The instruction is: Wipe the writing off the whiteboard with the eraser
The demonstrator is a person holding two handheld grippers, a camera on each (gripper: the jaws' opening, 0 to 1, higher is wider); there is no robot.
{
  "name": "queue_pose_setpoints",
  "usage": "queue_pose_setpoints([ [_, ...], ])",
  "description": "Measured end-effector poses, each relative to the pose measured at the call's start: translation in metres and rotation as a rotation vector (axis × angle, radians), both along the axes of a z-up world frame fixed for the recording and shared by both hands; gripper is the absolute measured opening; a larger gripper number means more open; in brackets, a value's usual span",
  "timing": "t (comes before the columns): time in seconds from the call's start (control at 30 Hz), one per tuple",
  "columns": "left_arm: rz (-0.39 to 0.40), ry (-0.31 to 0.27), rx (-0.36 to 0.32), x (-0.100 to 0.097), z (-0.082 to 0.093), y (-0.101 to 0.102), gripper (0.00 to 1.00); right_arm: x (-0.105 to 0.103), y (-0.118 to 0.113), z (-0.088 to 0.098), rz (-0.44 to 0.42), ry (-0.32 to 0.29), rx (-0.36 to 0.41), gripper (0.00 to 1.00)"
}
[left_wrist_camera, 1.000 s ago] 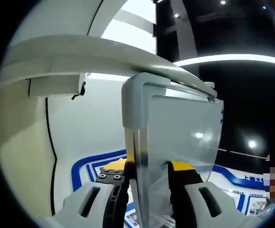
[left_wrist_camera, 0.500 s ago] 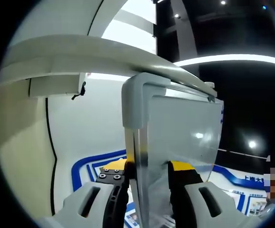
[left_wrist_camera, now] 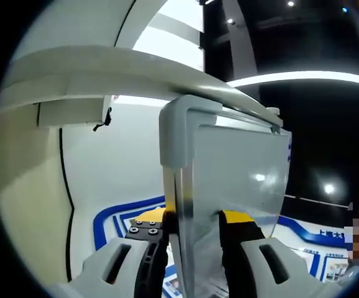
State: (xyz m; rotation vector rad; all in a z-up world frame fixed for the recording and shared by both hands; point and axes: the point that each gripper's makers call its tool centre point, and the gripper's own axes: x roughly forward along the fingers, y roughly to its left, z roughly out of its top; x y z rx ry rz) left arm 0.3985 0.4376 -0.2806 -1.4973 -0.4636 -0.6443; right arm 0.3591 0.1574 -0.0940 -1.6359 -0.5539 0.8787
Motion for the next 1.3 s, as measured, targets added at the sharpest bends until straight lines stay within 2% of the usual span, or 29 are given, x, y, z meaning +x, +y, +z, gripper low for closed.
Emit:
queue_pose_setpoints([
  [0.07, 0.0, 0.001, -0.001, -0.001, 0.001, -0.001, 0.35, 0.006, 0.004, 0.035, 0.008, 0.007, 0.049, 0.32],
  [0.27, -0.001, 0.003, 0.003, -0.002, 0.001, -0.002, 0.34, 0.015, 0.019, 0.128, 0.031, 0.029, 0.118, 0.31],
  [0.43, -0.003, 0.004, 0.001, 0.0, -0.001, 0.0, 0.34, 0.018, 0.038, 0.208, 0.023, 0.009, 0.178, 0.31],
  [0.47, -0.003, 0.003, 0.001, 0.001, -0.001, 0.001, 0.34, 0.019, 0.04, 0.218, 0.02, -0.003, 0.187, 0.31],
  [0.5, -0.006, 0.0, 0.001, 0.001, -0.002, 0.001, 0.34, 0.019, 0.045, 0.24, 0.018, -0.02, 0.22, 0.31],
  [0.53, -0.006, -0.003, 0.002, 0.001, -0.002, 0.002, 0.34, 0.02, 0.048, 0.252, 0.018, -0.019, 0.214, 0.31],
  [0.57, -0.008, -0.004, 0.001, 0.002, -0.002, 0.002, 0.34, 0.019, 0.051, 0.268, 0.019, -0.049, 0.235, 0.31],
  [0.6, -0.008, -0.005, 0.0, 0.002, -0.003, 0.003, 0.34, 0.02, 0.054, 0.278, 0.019, -0.044, 0.234, 0.31],
  [0.67, -0.006, -0.007, -0.003, 0.003, -0.004, 0.004, 0.33, 0.02, 0.059, 0.289, 0.017, -0.031, 0.239, 0.31],
  [0.73, -0.005, -0.009, -0.004, 0.003, -0.004, 0.004, 0.33, 0.021, 0.06, 0.286, 0.025, 0.002, 0.238, 0.31],
  [0.83, -0.006, -0.011, -0.003, 0.003, -0.003, 0.003, 0.33, 0.019, 0.06, 0.283, 0.045, -0.002, 0.277, 0.3],
  [0.97, -0.008, -0.011, -0.003, 0.002, -0.002, 0.001, 0.33, 0.015, 0.059, 0.281, 0.074, -0.039, 0.304, 0.3],
  [1.1, -0.011, -0.008, -0.006, 0.003, -0.003, 0.003, 0.33, 0.016, 0.063, 0.238, 0.096, 0.002, 0.275, 0.3],
  [1.17, -0.01, -0.008, -0.01, 0.002, -0.002, 0.001, 0.33, 0.015, 0.065, 0.227, 0.101, 0.004, 0.285, 0.3],
  [1.23, -0.012, -0.009, -0.013, 0.001, -0.002, 0.001, 0.33, 0.013, 0.065, 0.214, 0.093, -0.042, 0.282, 0.3],
  [1.27, -0.012, -0.009, -0.014, 0.002, -0.003, 0.002, 0.33, 0.013, 0.067, 0.195, 0.101, -0.059, 0.208, 0.3],
  [1.3, -0.012, -0.008, -0.013, 0.002, -0.003, 0.002, 0.33, 0.012, 0.068, 0.179, 0.101, -0.073, 0.202, 0.3],
])
